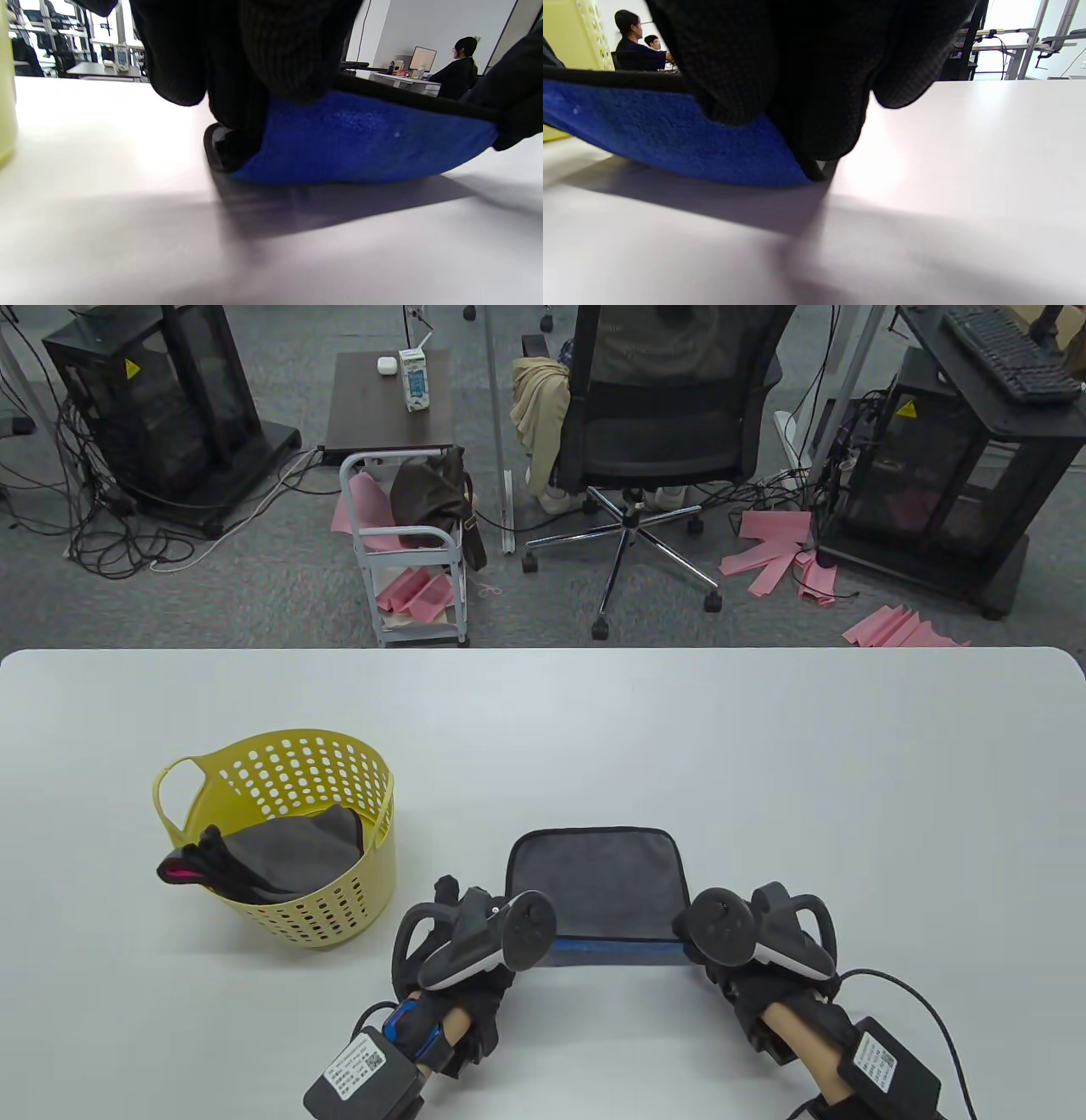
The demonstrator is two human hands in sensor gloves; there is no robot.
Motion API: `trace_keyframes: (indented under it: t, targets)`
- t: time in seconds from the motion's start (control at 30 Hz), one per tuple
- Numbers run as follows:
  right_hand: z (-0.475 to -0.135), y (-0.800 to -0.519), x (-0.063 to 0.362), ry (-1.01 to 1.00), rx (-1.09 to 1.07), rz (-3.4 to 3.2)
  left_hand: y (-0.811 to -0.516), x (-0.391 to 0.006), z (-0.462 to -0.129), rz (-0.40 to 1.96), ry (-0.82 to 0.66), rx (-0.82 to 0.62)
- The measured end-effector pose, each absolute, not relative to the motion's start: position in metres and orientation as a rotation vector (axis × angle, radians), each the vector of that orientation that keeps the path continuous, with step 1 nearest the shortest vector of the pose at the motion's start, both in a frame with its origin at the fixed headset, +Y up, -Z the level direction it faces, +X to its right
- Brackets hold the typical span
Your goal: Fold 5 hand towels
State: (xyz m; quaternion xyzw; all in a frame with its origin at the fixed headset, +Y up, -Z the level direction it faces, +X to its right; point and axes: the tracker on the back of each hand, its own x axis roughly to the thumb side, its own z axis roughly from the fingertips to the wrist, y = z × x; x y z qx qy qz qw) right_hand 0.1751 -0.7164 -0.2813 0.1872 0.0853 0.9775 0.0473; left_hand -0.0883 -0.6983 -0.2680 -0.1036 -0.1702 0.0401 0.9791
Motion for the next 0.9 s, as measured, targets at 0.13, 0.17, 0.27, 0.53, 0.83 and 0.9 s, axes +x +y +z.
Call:
trace_keyframes:
  t: [0.13,0.17,0.27,0.53,0.83,0.9]
  targets:
    - [-0.277,-0.72,0.182,0.315,0.567,2.894,-0.699,-0.092,-0.262,0.104,-0.363,-0.256]
    - [-0.275,-0.72,0.184,0.324,0.569,2.877,-0.698,-0.092,-0.261,0.097,-0.371,-0.271]
    - [-0.273,-0.716,0.188,0.351,0.584,2.841,-0.694,-0.09,-0.257,0.109,-0.38,-0.325]
    - [-0.297,-0.704,0.191,0.316,0.47,2.767,-0.673,-0.073,-0.266,-0.059,-0.25,-0.221]
    - [-0.355,-0.739,0.176,0.111,0.276,2.918,-0.715,-0.051,-0.332,-0.188,-0.066,-0.209]
    - [-0.36,-0.747,0.172,0.125,0.259,2.958,-0.724,-0.052,-0.341,-0.187,-0.046,-0.234]
